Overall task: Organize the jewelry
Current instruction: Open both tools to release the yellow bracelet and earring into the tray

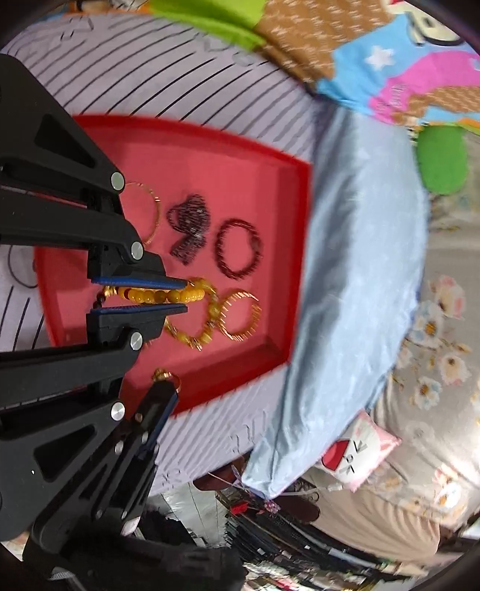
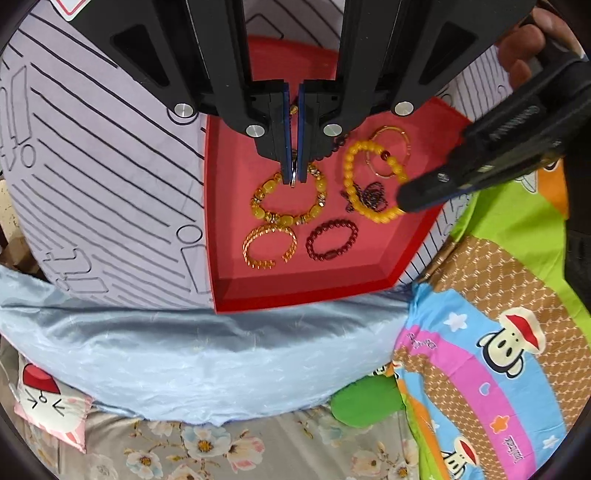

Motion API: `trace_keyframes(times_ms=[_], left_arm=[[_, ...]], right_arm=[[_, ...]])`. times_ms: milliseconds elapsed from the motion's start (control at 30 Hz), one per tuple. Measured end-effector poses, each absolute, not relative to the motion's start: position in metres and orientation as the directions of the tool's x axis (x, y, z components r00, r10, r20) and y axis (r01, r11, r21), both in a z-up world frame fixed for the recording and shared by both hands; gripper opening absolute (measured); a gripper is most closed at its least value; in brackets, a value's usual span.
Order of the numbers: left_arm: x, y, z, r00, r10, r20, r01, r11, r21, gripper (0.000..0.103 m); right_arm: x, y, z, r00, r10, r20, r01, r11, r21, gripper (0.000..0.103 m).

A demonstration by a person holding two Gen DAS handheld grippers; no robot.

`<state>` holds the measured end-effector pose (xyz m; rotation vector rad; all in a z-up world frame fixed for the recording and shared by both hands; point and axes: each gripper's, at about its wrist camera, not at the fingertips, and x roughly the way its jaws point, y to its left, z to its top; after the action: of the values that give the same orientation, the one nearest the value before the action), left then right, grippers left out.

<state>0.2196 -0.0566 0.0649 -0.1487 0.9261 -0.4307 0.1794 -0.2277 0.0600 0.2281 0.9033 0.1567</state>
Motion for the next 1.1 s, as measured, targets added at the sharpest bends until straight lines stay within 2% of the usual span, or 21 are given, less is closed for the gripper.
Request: trace_keyframes(times_ms=[200,533,600,733,767,800,867,1100], left_arm=[[0.232,-0.050,0.031,0.490,-0.361,-0.793,0.254,0.930,-0.265,0.007],[0.233,-0.050,0.022,0.507,-0.274,-0.817,0.232,0.957,-0.177,0.008],[0.233,-0.049,0.023,0.513,-0.269,-0.815,0.227,0.958,-0.174,0.016],[0.232,-0.048,0.026,0.529,-0.271,-0.804,0.216,0.959,-0.181,0.021],[0.231,-0.048,0.027,0.533,-0.269,-0.802,0.213,0.960,-0.180,0.024],[0.231,-0.047,0.028,0.541,-0.262,-0.799,0.207,0.962,-0.176,0.030],[0.228,-0.045,0.031,0.565,-0.250,-0.787,0.194,0.967,-0.168,0.036],[0.220,-0.039,0.038,0.597,-0.240,-0.765,0.179,0.970,-0.165,0.036]], right_arm=[[0.188,-0.225,0.049,0.596,0.235,-0.768,-0.038,0.963,0.266,0.003],[0.196,-0.225,0.038,0.589,0.190,-0.786,-0.027,0.976,0.216,0.003],[0.197,-0.227,0.036,0.585,0.189,-0.788,-0.023,0.976,0.217,0.003],[0.196,-0.231,0.038,0.601,0.174,-0.780,-0.011,0.978,0.210,0.004],[0.195,-0.232,0.039,0.605,0.169,-0.778,-0.007,0.978,0.207,0.008],[0.195,-0.233,0.040,0.608,0.167,-0.776,-0.005,0.978,0.207,0.008],[0.193,-0.235,0.042,0.618,0.161,-0.769,0.003,0.978,0.207,0.009],[0.180,-0.246,0.053,0.661,0.139,-0.738,0.028,0.977,0.210,0.017]])
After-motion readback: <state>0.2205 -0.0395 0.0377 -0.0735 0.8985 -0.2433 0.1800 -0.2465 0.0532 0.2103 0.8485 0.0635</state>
